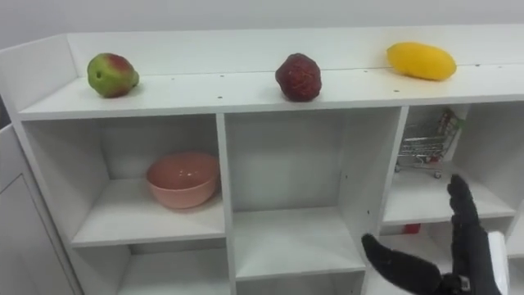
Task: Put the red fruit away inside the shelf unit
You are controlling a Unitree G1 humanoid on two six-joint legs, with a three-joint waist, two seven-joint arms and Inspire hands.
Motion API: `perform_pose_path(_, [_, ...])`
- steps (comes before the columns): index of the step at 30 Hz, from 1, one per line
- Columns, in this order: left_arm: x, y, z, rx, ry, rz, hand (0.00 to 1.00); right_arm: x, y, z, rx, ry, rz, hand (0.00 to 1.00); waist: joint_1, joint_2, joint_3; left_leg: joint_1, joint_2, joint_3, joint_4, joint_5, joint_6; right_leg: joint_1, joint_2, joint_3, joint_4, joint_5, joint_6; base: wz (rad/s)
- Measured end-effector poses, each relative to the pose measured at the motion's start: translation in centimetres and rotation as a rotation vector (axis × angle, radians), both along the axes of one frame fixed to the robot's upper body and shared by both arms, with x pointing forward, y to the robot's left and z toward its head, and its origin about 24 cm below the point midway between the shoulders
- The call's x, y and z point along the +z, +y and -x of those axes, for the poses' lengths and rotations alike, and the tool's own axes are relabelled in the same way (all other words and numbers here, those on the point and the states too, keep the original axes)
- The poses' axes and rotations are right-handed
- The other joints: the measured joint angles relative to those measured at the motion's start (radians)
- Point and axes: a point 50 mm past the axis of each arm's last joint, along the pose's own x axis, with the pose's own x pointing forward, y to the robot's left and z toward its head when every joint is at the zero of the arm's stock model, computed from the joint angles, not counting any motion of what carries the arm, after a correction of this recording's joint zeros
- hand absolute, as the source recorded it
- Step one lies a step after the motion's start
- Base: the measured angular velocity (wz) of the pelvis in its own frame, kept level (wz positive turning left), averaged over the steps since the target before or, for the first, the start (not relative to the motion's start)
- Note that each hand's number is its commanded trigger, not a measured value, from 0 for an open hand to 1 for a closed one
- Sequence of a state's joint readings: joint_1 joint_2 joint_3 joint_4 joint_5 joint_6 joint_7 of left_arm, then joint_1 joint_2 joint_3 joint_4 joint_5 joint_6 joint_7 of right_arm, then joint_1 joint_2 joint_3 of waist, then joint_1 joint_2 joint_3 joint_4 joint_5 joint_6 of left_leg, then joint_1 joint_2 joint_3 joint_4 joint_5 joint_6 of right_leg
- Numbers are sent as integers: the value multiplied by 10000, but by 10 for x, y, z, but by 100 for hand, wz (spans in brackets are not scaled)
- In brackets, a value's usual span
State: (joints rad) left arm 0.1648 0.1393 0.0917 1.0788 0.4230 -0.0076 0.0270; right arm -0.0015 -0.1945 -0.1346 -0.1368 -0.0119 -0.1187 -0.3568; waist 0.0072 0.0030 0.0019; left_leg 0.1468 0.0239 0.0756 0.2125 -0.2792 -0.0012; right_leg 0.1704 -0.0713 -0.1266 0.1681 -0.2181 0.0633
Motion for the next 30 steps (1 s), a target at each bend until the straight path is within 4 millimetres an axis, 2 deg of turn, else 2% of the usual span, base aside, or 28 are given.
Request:
perform_pose_path(2, [0,0,-1,-19,-79,29,0,16,4,-5,185,-773,63,0,22,-65,31,-2,4,-5,-1,16,-16,-1,0,-107,-2,0,0,0])
perform_pose_path(6, [1,1,-3,-85,-58,128,0,42,12,-15,403,-2005,101,0,75,-97,30,-4,5,-24,2,23,-18,9,0,-138,-5,1,-1,1])
perform_pose_path(12, [2,-2,-12,-502,-214,249,0,53,18,-21,684,-2377,101,0,241,-88,14,-147,1,-260,59,32,-26,-24,-3,-390,8,1,-2,9])
perform_pose_path(19, [4,-2,-22,-880,-195,352,0,83,33,-35,1538,-3393,95,0,265,-96,9,-341,-7,-642,62,112,-68,-115,4,-712,-8,1,-3,16])
perform_pose_path(22, [4,-2,-24,-866,-99,360,0,88,33,-40,1619,-3367,-75,0,274,-104,7,-352,-12,-828,56,116,-72,-115,12,-733,-9,1,-3,14])
perform_pose_path(27, [4,-1,-28,-934,-2,378,0,83,32,-43,1524,-2996,-120,0,309,-141,21,-321,-16,-924,4,124,-72,-137,22,-698,-7,1,-3,-2])
perform_pose_path(30, [6,0,-32,-950,-99,336,0,79,30,-46,1540,-2742,-398,0,323,-198,14,-292,-23,-1208,-85,140,-73,-124,43,-702,-1,1,-3,-4])
